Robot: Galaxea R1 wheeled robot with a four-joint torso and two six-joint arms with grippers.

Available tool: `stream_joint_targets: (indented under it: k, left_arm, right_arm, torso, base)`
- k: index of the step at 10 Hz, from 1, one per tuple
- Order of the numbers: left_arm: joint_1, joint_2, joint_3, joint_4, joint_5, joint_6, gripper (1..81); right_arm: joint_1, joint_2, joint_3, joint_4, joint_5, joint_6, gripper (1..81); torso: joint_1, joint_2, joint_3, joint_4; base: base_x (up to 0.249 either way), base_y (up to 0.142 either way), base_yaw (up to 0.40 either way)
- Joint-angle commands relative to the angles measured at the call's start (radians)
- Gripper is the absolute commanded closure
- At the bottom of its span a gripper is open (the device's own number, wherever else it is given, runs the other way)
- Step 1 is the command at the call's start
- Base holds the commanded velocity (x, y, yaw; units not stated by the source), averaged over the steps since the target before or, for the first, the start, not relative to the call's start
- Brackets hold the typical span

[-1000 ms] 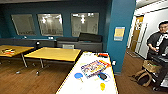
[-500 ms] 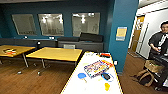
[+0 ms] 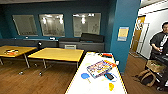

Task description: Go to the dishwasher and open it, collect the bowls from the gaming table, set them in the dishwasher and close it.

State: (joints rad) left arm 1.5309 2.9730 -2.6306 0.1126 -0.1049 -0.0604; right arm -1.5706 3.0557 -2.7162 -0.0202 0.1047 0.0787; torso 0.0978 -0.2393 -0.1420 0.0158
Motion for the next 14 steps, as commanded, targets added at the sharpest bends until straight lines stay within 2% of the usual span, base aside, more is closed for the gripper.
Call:
stream_joint_targets:
  k: [1, 11, 14]
  left_arm:
    - [-0.047, -0.005, 0.004, 0.007, 0.047, -0.002, 1.0]
    - [-0.047, -0.005, 0.004, 0.010, 0.047, -0.002, 1.0]
    - [-0.047, -0.003, 0.004, 0.010, 0.047, -0.004, 1.0]
  right_arm:
    - [0.050, 0.004, 0.004, -0.006, -0.051, -0.002, 1.0]
    - [0.050, 0.005, 0.006, -0.006, -0.051, -0.002, 1.0]
    - [0.050, 0.005, 0.006, -0.006, -0.051, -0.002, 1.0]
  torso:
    - [0.000, 0.000, 0.000, 0.000]
    - [0.000, 0.000, 0.000, 0.000]
    - [0.000, 0.000, 0.000, 0.000]
  base:
    - [0.000, 0.121, 0.000]
    - [0.000, 0.091, 0.000]
    - [0.000, 0.000, 0.000]
